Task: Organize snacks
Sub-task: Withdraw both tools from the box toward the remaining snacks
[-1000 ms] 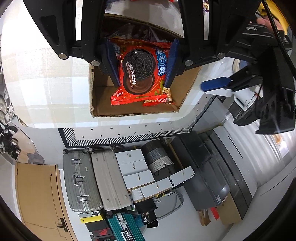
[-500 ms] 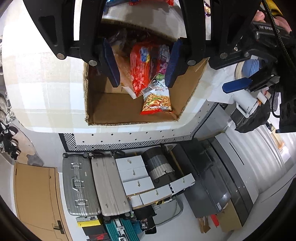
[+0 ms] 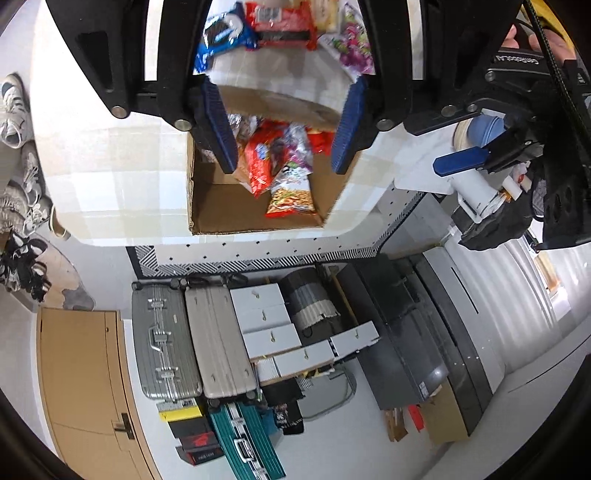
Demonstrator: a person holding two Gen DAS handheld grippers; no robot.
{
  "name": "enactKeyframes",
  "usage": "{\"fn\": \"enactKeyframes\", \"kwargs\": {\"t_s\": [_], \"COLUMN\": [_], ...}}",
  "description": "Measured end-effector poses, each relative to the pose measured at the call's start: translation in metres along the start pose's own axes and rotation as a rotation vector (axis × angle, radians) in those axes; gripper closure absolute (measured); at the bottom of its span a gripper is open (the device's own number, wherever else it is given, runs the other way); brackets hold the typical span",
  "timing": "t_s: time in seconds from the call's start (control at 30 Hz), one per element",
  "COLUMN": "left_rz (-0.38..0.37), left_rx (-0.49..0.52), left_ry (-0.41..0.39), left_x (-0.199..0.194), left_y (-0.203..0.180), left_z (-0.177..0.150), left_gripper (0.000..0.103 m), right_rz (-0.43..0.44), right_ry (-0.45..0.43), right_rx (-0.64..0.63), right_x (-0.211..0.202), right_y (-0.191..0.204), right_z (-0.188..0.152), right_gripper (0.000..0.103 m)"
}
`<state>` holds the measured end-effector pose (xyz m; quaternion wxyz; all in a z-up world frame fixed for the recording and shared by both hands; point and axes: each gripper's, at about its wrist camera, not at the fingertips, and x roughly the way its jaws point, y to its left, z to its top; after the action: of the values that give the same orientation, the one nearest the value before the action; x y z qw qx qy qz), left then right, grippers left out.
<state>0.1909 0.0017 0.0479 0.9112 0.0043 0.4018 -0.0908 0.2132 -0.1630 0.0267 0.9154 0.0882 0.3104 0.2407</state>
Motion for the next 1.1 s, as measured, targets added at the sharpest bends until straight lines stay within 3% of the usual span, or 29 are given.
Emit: {"fn": "enactKeyframes", "kwargs": {"t_s": [0.33, 0.4, 0.6, 0.93, 1.03, 1.07, 1.1], "left_rz": [0.000, 0.012, 0.000, -0.019, -0.024, -0.024, -0.030], "left_rx": [-0.015, -0.029, -0.080, -0.115, -0.114, -0.114, -0.110], "left_ry": [-0.095, -0.111, -0.177, -0.263, -0.276, -0.278, -0.281], "left_x": [-0.093, -0.111, -0.163, -0.209, -0.214, -0.214, -0.213], "left_y": [-0.018, -0.021, -0.027, -0.029, -0.033, -0.034, -0.034], "left_z": [-0.042, -0.055, -0.105, -0.179, -0.201, -0.208, -0.214], "left_gripper": [0.020, 0.019, 0.018, 0.017, 0.008, 0.000, 0.001], "right_rz": [0.037, 0.046, 0.059, 0.074, 0.073, 0.063, 0.055], "right_ry": [-0.110, -0.142, -0.188, -0.252, -0.251, -0.246, -0.243], "right_rx": [-0.051, -0.056, -0.061, -0.091, -0.065, -0.058, -0.054], "right_x": [-0.083, -0.099, -0.129, -0.156, -0.154, -0.151, -0.148], "right_y": [0.041, 0.049, 0.065, 0.083, 0.077, 0.074, 0.072], "right_z": [-0.038, -0.052, -0.094, -0.173, -0.192, -0.199, -0.204], "right_gripper": [0.026, 0.015, 0.014, 0.010, 0.008, 0.007, 0.007]}}
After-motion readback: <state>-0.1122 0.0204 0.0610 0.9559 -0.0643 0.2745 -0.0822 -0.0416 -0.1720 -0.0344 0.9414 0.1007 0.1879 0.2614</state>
